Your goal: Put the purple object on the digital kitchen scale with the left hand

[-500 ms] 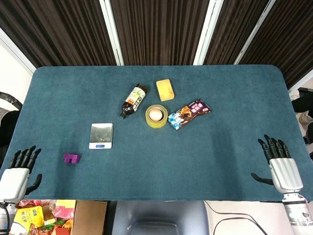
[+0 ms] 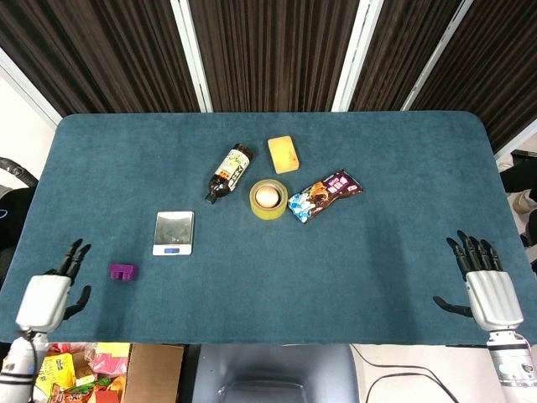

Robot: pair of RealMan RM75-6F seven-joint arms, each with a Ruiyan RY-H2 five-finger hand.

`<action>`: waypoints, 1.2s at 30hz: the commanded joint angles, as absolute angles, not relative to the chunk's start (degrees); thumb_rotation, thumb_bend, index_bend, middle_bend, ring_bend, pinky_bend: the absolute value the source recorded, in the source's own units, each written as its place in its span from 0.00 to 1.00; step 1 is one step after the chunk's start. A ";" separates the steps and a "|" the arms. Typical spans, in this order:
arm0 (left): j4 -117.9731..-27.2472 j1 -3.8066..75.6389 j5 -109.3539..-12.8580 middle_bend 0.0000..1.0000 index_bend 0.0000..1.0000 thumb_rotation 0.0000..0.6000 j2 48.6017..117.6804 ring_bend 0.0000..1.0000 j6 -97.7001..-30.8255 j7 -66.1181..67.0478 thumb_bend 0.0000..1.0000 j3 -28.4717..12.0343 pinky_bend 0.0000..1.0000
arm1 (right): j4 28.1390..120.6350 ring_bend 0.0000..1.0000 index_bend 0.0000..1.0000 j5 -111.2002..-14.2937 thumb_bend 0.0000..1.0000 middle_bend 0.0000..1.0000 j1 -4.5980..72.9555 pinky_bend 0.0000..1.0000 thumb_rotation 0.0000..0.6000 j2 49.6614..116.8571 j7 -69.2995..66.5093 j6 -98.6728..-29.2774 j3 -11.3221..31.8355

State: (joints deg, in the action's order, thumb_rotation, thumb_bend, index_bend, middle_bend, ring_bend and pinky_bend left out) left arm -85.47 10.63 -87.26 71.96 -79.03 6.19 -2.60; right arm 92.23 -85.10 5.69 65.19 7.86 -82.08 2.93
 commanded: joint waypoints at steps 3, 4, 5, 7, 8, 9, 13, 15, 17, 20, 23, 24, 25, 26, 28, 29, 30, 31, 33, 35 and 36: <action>-80.60 13.81 -86.12 0.06 0.06 1.00 77.78 0.80 -75.57 8.85 0.40 -3.73 0.84 | 92.37 0.00 0.00 -85.18 0.15 0.00 5.67 0.00 1.00 65.17 7.91 -81.97 2.75; -79.77 14.28 -85.73 0.06 0.06 1.00 78.66 0.80 -75.04 9.24 0.40 -4.01 0.84 | 92.38 0.00 0.00 -85.18 0.15 0.00 5.63 0.00 1.00 65.13 7.82 -82.02 2.72; -78.79 14.87 -85.00 0.06 0.06 1.00 79.67 0.80 -74.01 9.96 0.40 -4.25 0.84 | 92.40 0.00 0.00 -85.21 0.15 0.00 5.56 0.00 1.00 65.05 7.62 -82.11 2.71; -77.68 15.53 -83.81 0.05 0.06 1.00 80.87 0.81 -72.35 11.38 0.40 -4.28 0.84 | 92.41 0.00 0.00 -85.29 0.15 0.00 5.45 0.00 1.00 64.89 7.19 -82.29 2.69; -77.12 15.88 -83.10 0.06 0.06 1.00 81.55 0.81 -71.30 12.20 0.40 -4.18 0.85 | 92.40 0.00 0.00 -85.33 0.15 0.00 5.35 0.00 1.00 64.77 6.89 -82.49 2.70; -76.72 16.11 -82.66 0.07 0.07 1.00 82.04 0.81 -70.63 12.62 0.40 -4.11 0.85 | 92.36 0.00 0.00 -85.34 0.15 0.00 5.28 0.00 1.00 64.70 6.70 -82.60 2.72; -74.32 16.87 -81.73 0.10 0.09 1.00 84.30 0.83 -68.67 13.09 0.40 -3.53 0.86 | 92.29 0.00 0.00 -85.51 0.15 0.00 5.11 0.00 1.00 64.48 6.02 -82.92 2.70; -72.71 17.14 -81.37 0.13 0.11 1.00 85.49 0.83 -68.00 13.24 0.40 -3.29 0.86 | 92.27 0.00 0.00 -85.75 0.15 0.00 5.05 0.00 1.00 64.45 5.91 -83.07 2.62; -71.40 17.30 -81.06 0.16 0.13 1.00 86.42 0.84 -67.64 13.08 0.40 -3.15 0.87 | 92.22 0.00 0.00 -85.90 0.15 0.00 5.01 0.00 1.00 64.47 5.88 -83.16 2.58; -69.66 17.40 -81.15 0.21 0.18 1.00 87.42 0.84 -67.90 12.43 0.40 -3.03 0.88 | 92.19 0.00 0.00 -85.81 0.15 0.00 5.07 0.00 1.00 64.57 6.04 -83.04 2.62; -67.67 17.49 -81.09 0.28 0.25 1.00 88.58 0.87 -68.31 11.96 0.40 -3.14 0.90 | 92.21 0.00 0.00 -85.80 0.15 0.00 5.10 0.00 1.00 64.64 6.24 -82.93 2.58; -67.20 17.55 -80.96 0.30 0.28 1.00 88.85 0.88 -68.22 11.75 0.40 -3.18 0.91 | 92.20 0.00 0.00 -85.83 0.15 0.00 5.10 0.00 1.00 64.67 6.31 -82.94 2.57; -66.70 17.63 -80.84 0.31 0.30 1.00 89.13 0.88 -68.16 11.57 0.40 -3.25 0.91 | 92.21 0.00 0.00 -85.83 0.15 0.00 5.11 0.00 1.00 64.70 6.38 -82.92 2.57; -66.03 17.74 -80.68 0.33 0.32 1.00 89.47 0.89 -68.04 11.46 0.40 -3.32 0.92 | 92.21 0.00 0.00 -85.78 0.15 0.00 5.15 0.00 1.00 64.75 6.48 -82.86 2.60; -65.07 17.81 -80.55 0.37 0.37 1.00 90.04 0.91 -68.29 11.21 0.39 -3.51 0.94 | 92.20 0.00 0.00 -85.68 0.15 0.00 5.17 0.00 1.00 64.78 6.58 -82.75 2.61; -64.41 17.82 -80.53 0.40 0.40 1.00 90.39 0.92 -68.53 11.06 0.39 -3.59 0.94 | 92.21 0.00 0.00 -85.64 0.15 0.00 5.19 0.00 1.00 64.80 6.63 -82.71 2.63; -63.92 17.81 -80.52 0.43 0.43 1.00 90.64 0.93 -68.75 10.93 0.39 -3.66 0.95 | 92.22 0.00 0.00 -85.63 0.15 0.00 5.19 0.00 1.00 64.80 6.65 -82.70 2.63; -63.45 17.79 -80.49 0.46 0.46 1.00 90.88 0.93 -69.01 10.84 0.39 -3.75 0.96 | 92.23 0.00 0.00 -85.64 0.15 0.00 5.19 0.00 1.00 64.79 6.65 -82.72 2.63; -62.56 17.82 -80.62 0.50 0.50 1.00 91.30 0.94 -69.59 10.34 0.39 -3.91 0.96 | 92.25 0.00 0.00 -85.66 0.15 0.00 5.17 0.00 1.00 64.80 6.65 -82.77 2.64; -62.00 17.87 -80.88 0.55 0.55 1.00 91.61 0.96 -70.44 9.11 0.38 -4.23 0.98 | 92.24 0.00 0.00 -85.62 0.15 0.00 5.16 0.00 1.00 64.81 6.69 -82.76 2.66; -61.94 17.92 -80.99 0.58 0.57 1.00 91.65 0.97 -70.79 8.56 0.39 -4.41 0.99 | 92.25 0.00 0.00 -85.60 0.15 0.00 5.17 0.00 1.00 64.82 6.70 -82.74 2.66</action>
State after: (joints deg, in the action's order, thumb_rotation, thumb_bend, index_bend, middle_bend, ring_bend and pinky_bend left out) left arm -62.24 17.85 -80.81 91.42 -70.25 9.23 -4.13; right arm 92.24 -85.60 5.18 64.82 6.70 -82.73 2.66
